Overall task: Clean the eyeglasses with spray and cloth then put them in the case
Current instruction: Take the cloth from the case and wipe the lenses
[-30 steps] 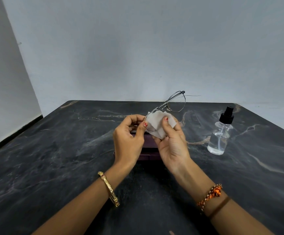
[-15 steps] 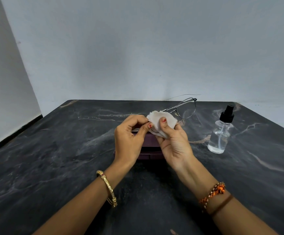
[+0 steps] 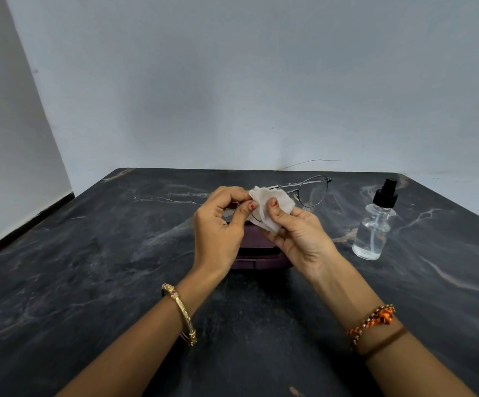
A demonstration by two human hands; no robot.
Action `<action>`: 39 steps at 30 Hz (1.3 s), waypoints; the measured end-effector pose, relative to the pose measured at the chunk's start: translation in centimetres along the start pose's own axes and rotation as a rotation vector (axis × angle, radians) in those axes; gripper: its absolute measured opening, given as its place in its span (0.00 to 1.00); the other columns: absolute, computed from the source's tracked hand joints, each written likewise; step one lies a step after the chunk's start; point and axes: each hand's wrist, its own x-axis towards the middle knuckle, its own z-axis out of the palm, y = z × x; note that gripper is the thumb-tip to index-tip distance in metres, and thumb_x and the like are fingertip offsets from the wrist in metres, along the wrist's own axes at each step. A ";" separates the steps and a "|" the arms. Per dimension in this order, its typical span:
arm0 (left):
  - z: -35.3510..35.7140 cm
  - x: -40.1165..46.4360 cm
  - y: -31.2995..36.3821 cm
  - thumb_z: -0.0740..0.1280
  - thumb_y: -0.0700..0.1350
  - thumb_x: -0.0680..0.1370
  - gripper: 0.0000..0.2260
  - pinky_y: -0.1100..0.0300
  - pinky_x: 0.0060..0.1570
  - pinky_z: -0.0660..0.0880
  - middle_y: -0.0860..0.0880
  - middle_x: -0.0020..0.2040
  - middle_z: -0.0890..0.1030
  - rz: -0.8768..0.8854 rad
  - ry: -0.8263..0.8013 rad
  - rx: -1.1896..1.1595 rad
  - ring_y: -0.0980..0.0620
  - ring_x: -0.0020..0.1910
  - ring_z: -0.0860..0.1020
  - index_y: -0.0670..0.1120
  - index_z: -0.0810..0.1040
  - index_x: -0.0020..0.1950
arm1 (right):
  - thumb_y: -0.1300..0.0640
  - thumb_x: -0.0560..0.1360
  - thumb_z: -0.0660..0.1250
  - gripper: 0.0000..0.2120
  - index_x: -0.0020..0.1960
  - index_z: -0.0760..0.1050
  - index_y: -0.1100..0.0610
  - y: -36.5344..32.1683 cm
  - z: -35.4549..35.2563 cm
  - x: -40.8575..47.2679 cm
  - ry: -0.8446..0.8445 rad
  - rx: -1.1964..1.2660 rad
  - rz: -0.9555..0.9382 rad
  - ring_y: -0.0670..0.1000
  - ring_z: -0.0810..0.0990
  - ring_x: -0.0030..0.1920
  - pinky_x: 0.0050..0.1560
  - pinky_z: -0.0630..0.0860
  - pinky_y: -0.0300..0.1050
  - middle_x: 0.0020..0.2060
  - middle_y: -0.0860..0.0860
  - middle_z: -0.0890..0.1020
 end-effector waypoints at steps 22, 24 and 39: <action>-0.1 -0.1 0.4 0.68 0.33 0.69 0.04 0.68 0.44 0.74 0.52 0.39 0.79 0.011 -0.110 0.028 0.59 0.40 0.77 0.40 0.80 0.40 | 0.64 0.70 0.66 0.05 0.41 0.80 0.58 -0.8 0.0 -0.3 0.040 -0.037 -0.042 0.46 0.81 0.33 0.29 0.75 0.35 0.35 0.52 0.83; -0.1 0.0 0.5 0.68 0.32 0.69 0.04 0.70 0.44 0.74 0.52 0.39 0.78 0.015 -0.108 0.022 0.60 0.40 0.77 0.40 0.80 0.41 | 0.65 0.70 0.64 0.05 0.41 0.79 0.60 -0.9 0.2 -0.4 0.051 0.036 -0.033 0.48 0.81 0.35 0.30 0.76 0.35 0.38 0.54 0.82; -0.6 0.1 0.1 0.69 0.35 0.69 0.08 0.72 0.44 0.73 0.55 0.40 0.78 0.121 -0.088 0.039 0.63 0.41 0.77 0.45 0.79 0.44 | 0.66 0.70 0.65 0.09 0.37 0.83 0.59 -0.8 -0.2 -0.2 -0.061 -0.106 -0.058 0.47 0.83 0.35 0.36 0.81 0.39 0.32 0.51 0.85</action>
